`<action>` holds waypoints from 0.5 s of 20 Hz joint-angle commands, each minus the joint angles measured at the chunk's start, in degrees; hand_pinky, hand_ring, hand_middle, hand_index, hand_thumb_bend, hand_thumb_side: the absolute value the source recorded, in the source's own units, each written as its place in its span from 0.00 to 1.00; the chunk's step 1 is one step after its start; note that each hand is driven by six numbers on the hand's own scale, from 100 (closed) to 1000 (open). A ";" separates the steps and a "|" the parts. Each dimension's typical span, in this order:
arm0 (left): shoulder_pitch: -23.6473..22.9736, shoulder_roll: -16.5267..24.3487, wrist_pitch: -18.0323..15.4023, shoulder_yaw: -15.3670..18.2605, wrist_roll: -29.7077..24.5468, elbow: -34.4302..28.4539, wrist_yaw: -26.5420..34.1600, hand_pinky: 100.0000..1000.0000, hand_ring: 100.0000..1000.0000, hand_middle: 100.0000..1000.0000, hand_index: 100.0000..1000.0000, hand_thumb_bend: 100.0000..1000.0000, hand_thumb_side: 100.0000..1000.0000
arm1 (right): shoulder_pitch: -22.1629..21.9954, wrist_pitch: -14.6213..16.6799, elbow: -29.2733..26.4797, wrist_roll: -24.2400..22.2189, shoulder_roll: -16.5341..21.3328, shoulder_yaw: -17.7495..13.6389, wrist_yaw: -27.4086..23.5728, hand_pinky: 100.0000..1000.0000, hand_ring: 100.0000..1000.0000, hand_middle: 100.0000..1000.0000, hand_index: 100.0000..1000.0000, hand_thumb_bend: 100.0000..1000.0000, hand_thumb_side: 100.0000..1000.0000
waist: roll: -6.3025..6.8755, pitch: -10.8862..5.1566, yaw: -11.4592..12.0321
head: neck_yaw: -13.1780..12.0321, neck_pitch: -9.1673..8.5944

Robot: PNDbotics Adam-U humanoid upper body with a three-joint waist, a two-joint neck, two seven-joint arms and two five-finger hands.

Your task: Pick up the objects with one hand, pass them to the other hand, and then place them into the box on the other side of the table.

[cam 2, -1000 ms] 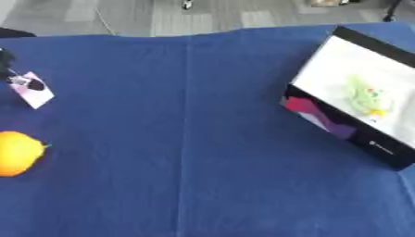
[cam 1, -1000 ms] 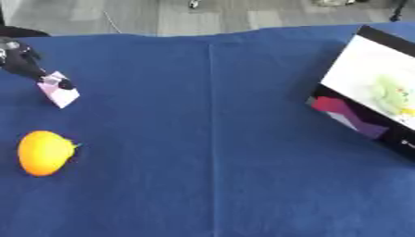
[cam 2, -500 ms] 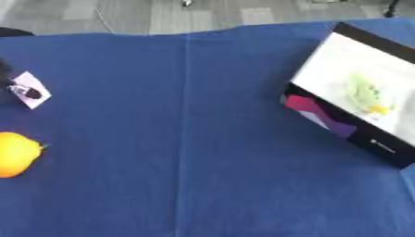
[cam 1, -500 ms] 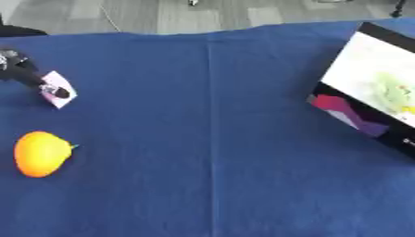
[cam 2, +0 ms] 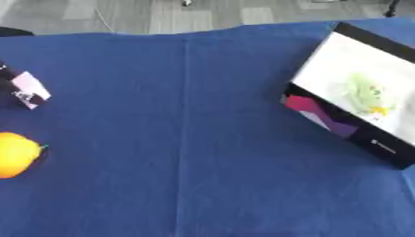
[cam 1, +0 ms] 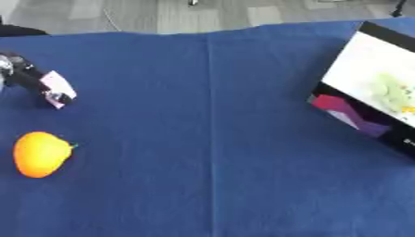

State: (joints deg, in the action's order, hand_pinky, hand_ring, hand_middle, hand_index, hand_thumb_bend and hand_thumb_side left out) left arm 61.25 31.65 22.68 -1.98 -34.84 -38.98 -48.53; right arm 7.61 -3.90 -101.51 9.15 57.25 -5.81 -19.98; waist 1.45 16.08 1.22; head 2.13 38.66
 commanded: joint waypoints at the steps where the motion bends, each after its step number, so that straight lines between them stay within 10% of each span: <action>1: 1.73 1.44 0.01 0.19 -0.44 -0.90 -0.47 0.93 0.92 0.77 0.74 0.81 0.17 | 0.86 0.14 0.27 -0.39 1.61 -0.33 0.41 1.00 1.00 1.00 1.00 0.00 0.50 | 0.70 -0.17 0.09 | -0.24 -0.32; 10: 1.93 0.84 0.10 0.07 -0.38 -0.62 -0.97 0.92 0.92 0.77 0.72 0.72 0.10 | 0.90 0.38 0.77 -0.62 1.59 -0.25 0.69 1.00 1.00 1.00 1.00 0.00 0.50 | 0.54 -0.30 -0.02 | -0.29 -0.65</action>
State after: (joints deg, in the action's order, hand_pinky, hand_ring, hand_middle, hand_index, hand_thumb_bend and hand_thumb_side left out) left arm 61.57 31.45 22.72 -1.98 -35.18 -38.98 -49.09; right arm 8.07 -3.63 -100.62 8.61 57.24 -5.50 -19.59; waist 1.45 16.08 1.23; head 1.97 38.66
